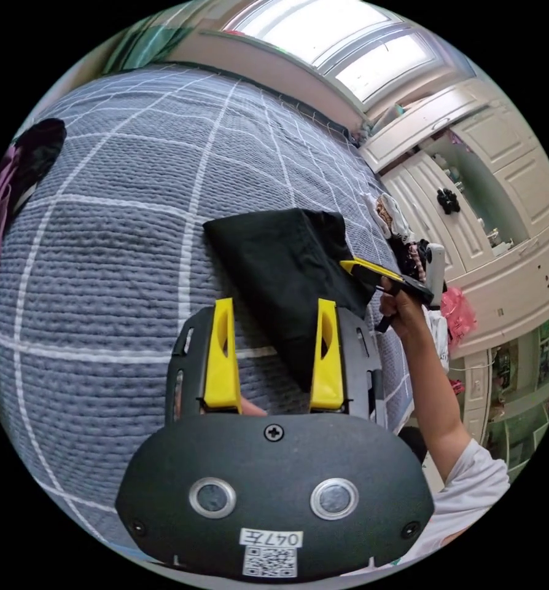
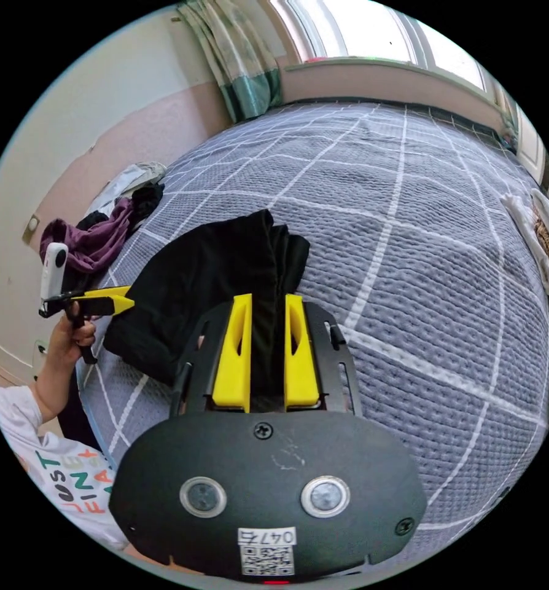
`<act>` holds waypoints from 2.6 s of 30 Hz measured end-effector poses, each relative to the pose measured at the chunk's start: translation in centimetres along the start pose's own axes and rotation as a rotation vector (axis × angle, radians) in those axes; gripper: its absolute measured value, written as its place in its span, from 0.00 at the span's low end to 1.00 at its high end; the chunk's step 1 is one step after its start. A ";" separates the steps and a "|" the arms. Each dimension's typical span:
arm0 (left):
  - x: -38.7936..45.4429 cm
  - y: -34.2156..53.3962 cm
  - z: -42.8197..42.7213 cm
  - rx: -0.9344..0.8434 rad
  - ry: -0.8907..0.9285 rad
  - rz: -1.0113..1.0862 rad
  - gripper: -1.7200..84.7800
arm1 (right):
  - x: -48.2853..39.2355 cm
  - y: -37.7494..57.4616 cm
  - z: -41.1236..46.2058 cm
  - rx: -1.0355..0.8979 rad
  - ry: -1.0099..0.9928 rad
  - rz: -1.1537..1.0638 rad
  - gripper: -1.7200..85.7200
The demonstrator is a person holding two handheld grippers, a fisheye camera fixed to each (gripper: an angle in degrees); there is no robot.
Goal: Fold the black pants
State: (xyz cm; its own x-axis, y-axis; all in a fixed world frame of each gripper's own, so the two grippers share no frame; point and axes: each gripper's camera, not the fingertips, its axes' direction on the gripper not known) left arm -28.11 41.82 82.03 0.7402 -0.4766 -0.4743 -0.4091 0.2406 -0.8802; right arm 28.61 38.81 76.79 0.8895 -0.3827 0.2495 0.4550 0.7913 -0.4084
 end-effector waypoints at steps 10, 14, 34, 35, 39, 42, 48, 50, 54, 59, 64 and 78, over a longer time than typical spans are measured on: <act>5.4 2.0 1.7 0.108 -0.105 0.132 0.04 | -4.5 1.5 -3.1 0.112 0.205 -0.114 0.03; 11.6 1.6 2.5 0.113 -0.173 0.337 0.03 | -5.9 3.3 -7.0 0.176 0.316 -0.141 0.03; 41.7 -6.7 28.3 -0.245 -0.014 0.719 0.07 | 16.0 13.9 -21.4 -0.037 0.676 0.366 0.07; 41.2 -6.7 28.7 -0.261 -0.011 0.696 0.08 | 16.5 14.5 -20.8 -0.052 0.669 0.353 0.12; 37.3 -6.3 27.6 -0.245 0.017 0.640 0.12 | 15.5 16.9 -23.1 0.165 0.653 0.422 0.13; 35.7 -5.1 23.2 -0.079 0.030 0.671 0.10 | 11.9 17.8 -25.2 0.379 0.676 0.326 0.03; 36.6 0.4 24.8 -0.285 0.077 0.752 0.01 | 11.5 15.1 -19.2 0.097 0.577 0.392 0.01; 35.5 1.8 27.0 -0.350 -0.013 0.694 0.01 | 12.1 15.5 -17.0 -0.022 0.625 0.459 0.01; 32.1 3.6 25.4 -0.351 0.168 0.532 0.01 | 10.8 16.9 -15.0 -0.096 0.665 0.493 0.01; 27.5 7.9 12.2 -0.156 0.345 0.621 0.01 | -2.6 18.3 -21.7 0.500 0.713 0.200 0.01; 15.1 19.8 -3.0 0.064 0.169 0.668 0.01 | -16.6 23.5 -20.7 0.690 0.432 0.045 0.02; -7.4 40.6 -23.0 0.237 -0.386 0.404 0.01 | -46.4 22.5 -1.8 0.419 0.033 -0.377 0.01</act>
